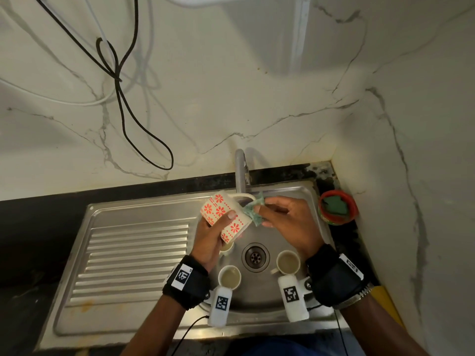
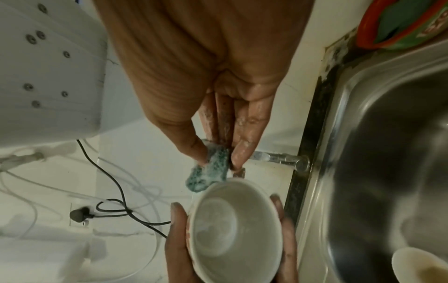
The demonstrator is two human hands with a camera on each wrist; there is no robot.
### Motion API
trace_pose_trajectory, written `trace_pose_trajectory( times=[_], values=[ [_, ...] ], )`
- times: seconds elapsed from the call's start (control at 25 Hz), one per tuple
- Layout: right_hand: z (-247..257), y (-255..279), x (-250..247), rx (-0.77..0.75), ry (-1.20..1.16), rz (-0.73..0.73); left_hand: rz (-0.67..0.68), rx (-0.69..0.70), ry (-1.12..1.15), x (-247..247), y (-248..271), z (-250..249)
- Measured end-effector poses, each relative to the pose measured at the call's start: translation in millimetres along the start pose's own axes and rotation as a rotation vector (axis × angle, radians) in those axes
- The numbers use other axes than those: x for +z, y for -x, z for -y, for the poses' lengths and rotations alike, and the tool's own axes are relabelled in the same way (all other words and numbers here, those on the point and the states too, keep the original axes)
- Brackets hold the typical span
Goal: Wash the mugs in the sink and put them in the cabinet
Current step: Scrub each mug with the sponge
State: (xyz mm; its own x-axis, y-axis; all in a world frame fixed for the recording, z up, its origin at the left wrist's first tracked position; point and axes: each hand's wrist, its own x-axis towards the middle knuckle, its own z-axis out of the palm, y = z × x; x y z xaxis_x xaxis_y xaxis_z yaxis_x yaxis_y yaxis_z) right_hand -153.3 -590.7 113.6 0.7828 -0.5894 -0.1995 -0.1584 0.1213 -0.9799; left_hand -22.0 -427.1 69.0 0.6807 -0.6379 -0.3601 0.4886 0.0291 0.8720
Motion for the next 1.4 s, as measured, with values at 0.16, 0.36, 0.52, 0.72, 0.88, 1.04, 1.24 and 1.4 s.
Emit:
trace_pose_trajectory(
  times=[0.16, 0.36, 0.52, 0.72, 0.88, 1.04, 1.24, 1.4],
  values=[
    [13.8, -4.9, 3.8, 0.0, -0.022, -0.027, 0.031, -0.037, -0.03, -5.9, -1.8, -14.6],
    [38.2, -23.8, -4.5, -0.16, 0.206, 0.065, 0.241, -0.158, -0.206, -12.4, -7.9, -35.9],
    [43.4, -19.1, -7.0, -0.2, 0.064, -0.027, 0.162, -0.273, 0.172, -5.3, -5.2, -24.2],
    [23.3, 2.4, -9.4, -0.088, 0.186, 0.164, 0.125, -0.305, 0.307, -10.5, -10.4, -12.4],
    [17.2, 10.4, 20.0, -0.008, 0.113, 0.235, 0.095, -0.167, 0.062, 1.7, -10.8, -9.5],
    [8.9, 16.8, 28.2, 0.226, -0.245, 0.404, 0.085, -0.069, -0.017, 0.5, -13.1, -14.0],
    [-6.5, 31.1, 34.8, -0.351, 0.749, 0.365, 0.086, -0.187, 0.057, 2.6, -2.1, -19.6],
    [4.3, 25.7, 28.4, -0.451, 0.855, 0.292, 0.141, -0.148, -0.062, -1.1, -7.8, -29.3]
  ],
)
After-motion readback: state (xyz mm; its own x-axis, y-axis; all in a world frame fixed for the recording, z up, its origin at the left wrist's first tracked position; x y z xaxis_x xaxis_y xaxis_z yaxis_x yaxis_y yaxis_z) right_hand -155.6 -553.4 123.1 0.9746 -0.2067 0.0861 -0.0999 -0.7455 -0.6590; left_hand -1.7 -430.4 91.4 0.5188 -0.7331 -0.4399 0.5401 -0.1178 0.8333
